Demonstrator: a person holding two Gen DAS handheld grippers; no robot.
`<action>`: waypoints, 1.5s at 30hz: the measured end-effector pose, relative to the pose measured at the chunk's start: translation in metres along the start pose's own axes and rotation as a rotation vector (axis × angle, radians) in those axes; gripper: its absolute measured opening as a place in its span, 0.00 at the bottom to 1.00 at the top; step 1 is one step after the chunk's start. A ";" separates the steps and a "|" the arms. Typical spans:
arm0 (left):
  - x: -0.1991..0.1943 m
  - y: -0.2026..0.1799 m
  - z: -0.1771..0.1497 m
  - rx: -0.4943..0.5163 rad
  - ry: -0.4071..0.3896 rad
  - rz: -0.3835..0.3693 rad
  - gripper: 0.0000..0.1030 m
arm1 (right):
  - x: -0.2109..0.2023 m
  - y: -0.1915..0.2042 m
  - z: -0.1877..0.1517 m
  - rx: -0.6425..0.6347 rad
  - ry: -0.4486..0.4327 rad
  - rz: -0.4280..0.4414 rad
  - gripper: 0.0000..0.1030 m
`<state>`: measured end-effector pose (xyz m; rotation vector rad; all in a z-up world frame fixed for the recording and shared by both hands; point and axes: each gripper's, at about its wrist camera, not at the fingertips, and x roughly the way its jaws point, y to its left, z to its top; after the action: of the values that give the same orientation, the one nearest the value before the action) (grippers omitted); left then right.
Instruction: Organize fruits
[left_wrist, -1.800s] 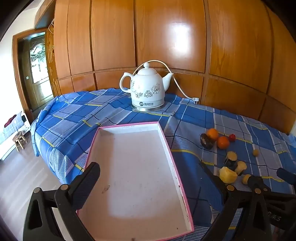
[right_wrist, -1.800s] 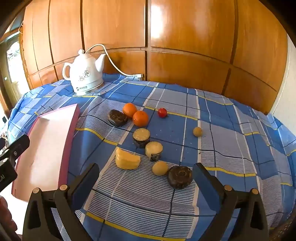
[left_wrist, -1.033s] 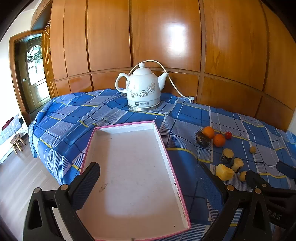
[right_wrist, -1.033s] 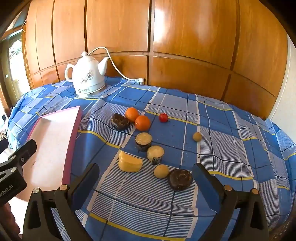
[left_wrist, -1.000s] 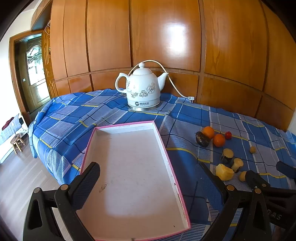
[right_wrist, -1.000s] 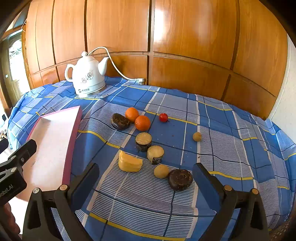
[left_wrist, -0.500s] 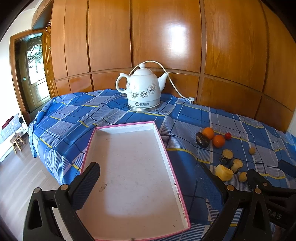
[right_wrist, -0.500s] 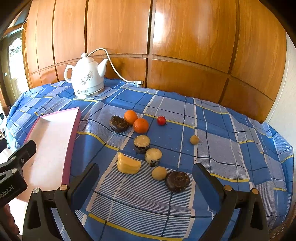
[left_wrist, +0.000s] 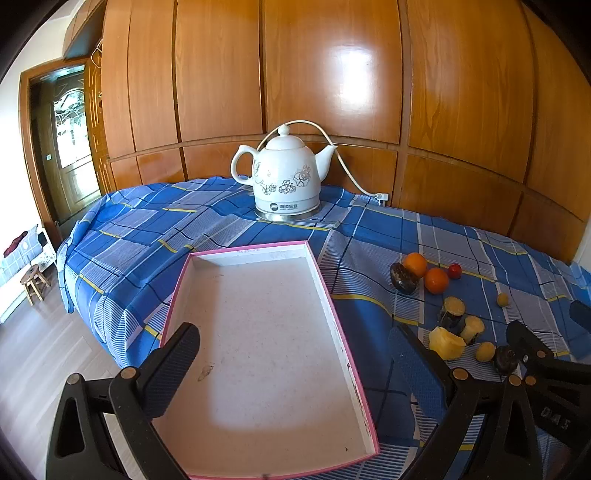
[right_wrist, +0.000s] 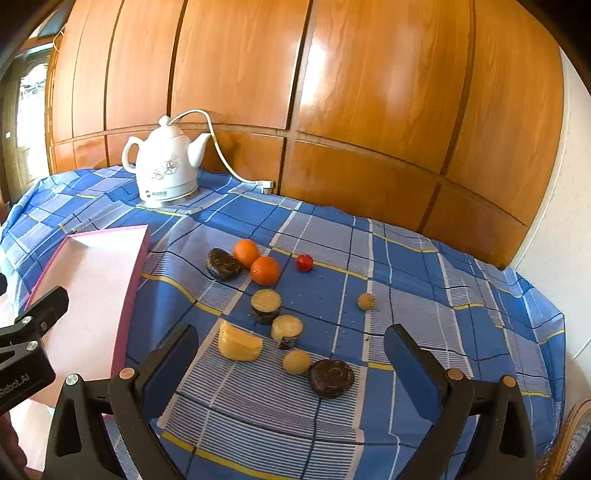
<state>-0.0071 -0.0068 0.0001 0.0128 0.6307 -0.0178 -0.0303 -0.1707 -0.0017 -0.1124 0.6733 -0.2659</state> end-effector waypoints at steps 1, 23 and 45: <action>0.000 0.000 0.000 0.000 0.001 -0.002 1.00 | 0.000 -0.001 0.000 0.003 0.001 0.000 0.99; 0.004 -0.019 -0.001 0.052 0.025 -0.023 1.00 | 0.011 -0.016 -0.005 0.054 0.034 0.024 0.99; 0.034 -0.060 0.002 0.147 0.210 -0.311 0.98 | 0.019 -0.058 -0.009 0.127 0.054 -0.028 0.99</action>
<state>0.0203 -0.0669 -0.0185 0.0588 0.8355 -0.3672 -0.0339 -0.2313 -0.0089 0.0068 0.7067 -0.3383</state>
